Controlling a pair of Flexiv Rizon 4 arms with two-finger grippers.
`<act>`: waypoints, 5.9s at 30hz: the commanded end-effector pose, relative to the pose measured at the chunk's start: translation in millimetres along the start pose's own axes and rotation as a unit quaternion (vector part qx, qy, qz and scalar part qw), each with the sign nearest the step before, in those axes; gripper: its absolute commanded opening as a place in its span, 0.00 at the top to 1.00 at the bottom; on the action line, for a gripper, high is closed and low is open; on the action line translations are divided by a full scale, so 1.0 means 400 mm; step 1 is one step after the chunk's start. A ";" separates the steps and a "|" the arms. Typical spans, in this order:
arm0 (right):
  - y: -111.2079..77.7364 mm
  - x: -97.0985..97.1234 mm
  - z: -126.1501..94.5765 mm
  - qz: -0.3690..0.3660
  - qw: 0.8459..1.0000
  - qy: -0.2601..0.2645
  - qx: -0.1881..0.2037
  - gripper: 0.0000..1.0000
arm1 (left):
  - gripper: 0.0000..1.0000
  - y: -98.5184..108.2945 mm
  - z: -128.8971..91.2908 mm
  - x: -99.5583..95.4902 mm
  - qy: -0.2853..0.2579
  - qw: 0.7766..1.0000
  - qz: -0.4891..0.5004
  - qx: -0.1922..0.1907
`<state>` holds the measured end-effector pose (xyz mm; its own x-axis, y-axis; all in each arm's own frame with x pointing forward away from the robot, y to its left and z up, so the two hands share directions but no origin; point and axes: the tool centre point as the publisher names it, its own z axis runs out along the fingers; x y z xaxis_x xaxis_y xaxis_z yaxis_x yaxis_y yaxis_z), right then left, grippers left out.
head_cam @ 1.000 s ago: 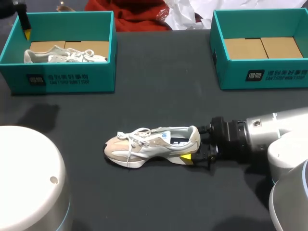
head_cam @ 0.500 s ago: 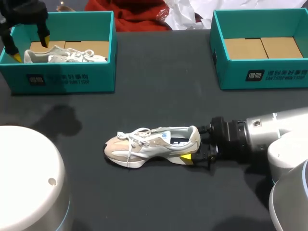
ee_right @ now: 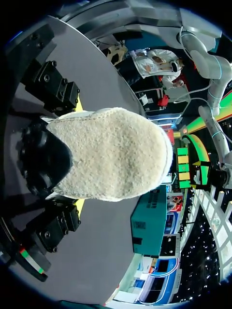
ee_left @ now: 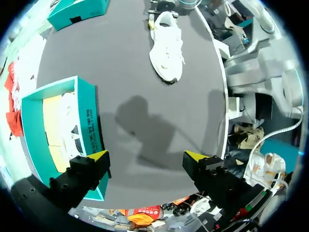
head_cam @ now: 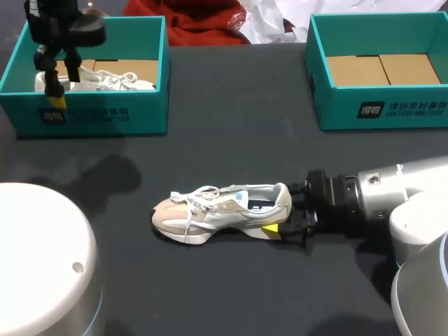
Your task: Take the shoe out of the shoebox, open the shoe tongue, remove and reinsert the insole, then place the shoe into the shoebox
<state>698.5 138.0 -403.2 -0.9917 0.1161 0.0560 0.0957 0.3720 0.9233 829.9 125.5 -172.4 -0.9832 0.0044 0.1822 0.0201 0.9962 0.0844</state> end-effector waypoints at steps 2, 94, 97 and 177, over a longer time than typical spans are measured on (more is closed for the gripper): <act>0.002 0.001 0.000 0.000 1.000 -0.001 0.001 1.00 | 0.00 -0.072 0.012 0.013 -0.010 0.992 -0.129 0.003; 0.002 0.001 0.000 0.000 1.000 -0.001 0.001 1.00 | 0.00 -0.810 0.276 0.311 -0.060 0.746 -0.662 -0.033; 0.002 0.001 0.000 0.000 1.000 -0.001 0.001 1.00 | 0.00 -0.810 0.276 0.311 -0.060 0.746 -0.662 -0.033; 0.002 0.001 0.000 0.000 1.000 -0.001 0.001 1.00 | 0.72 -0.745 0.337 0.298 -0.110 0.691 -0.708 -0.097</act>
<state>698.7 138.0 -402.9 -0.9917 0.1161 0.0559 0.0955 0.3715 0.9235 681.5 -170.3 -311.4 -0.0492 -0.9174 -0.3950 -0.9875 -0.0147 0.1571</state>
